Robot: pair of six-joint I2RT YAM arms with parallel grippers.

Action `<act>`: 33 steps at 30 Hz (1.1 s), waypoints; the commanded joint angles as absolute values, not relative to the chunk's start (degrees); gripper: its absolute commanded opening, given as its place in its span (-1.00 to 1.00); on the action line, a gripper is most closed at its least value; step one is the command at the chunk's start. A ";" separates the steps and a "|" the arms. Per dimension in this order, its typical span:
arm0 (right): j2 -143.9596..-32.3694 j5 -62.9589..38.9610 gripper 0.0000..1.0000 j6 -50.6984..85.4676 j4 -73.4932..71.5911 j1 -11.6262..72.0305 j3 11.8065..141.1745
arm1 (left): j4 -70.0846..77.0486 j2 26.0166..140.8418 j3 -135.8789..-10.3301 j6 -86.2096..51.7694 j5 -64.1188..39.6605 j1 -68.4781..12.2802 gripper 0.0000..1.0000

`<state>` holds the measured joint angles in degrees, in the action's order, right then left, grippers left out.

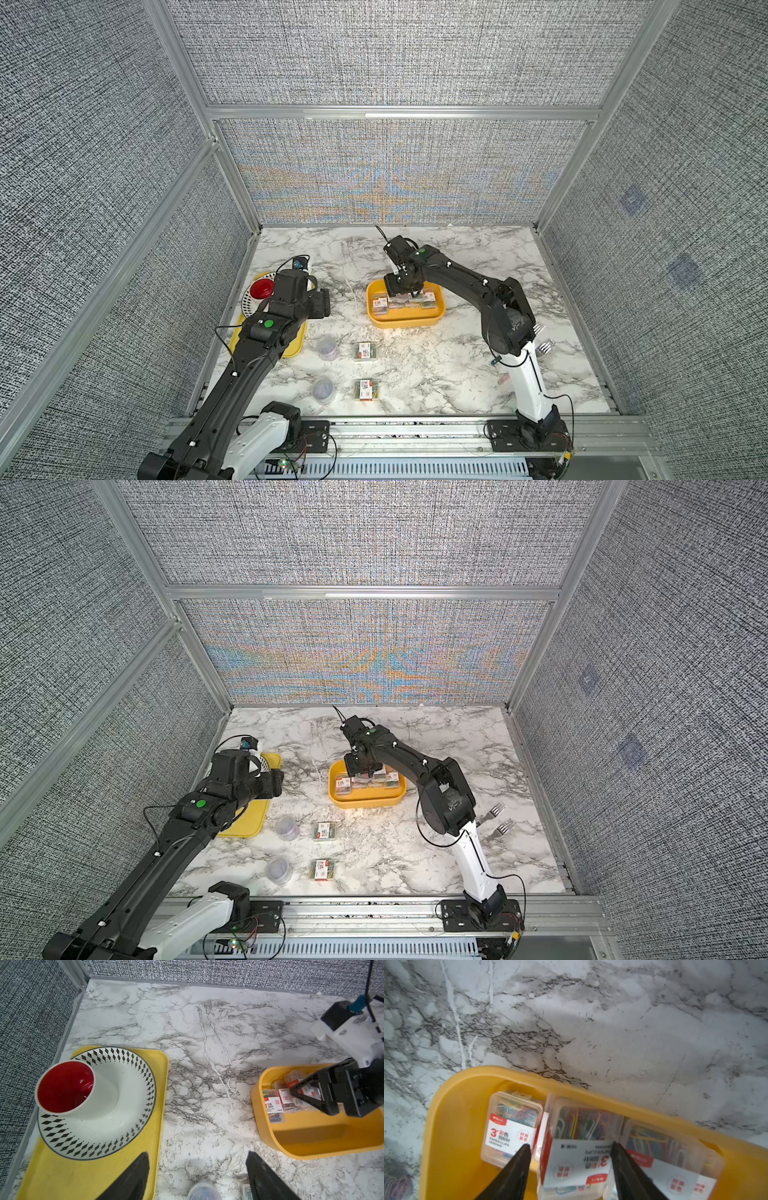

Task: Take the paper clips out of the storage box
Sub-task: Pick up the boxed paper clips from the storage box.

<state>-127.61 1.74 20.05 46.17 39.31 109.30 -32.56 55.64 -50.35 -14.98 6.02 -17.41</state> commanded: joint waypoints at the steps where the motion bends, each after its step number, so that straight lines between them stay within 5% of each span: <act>1: -127.89 3.16 0.30 21.18 48.51 39.48 109.50 | -31.49 55.43 -50.92 -14.41 5.65 -17.23 0.54; 21: -129.02 3.30 0.38 22.32 49.03 40.34 111.29 | -31.58 54.84 -50.89 -14.32 5.64 -17.06 0.54; 33: -130.56 3.39 0.14 21.47 50.88 40.23 113.99 | -31.49 54.67 -50.89 -14.32 5.61 -16.96 0.54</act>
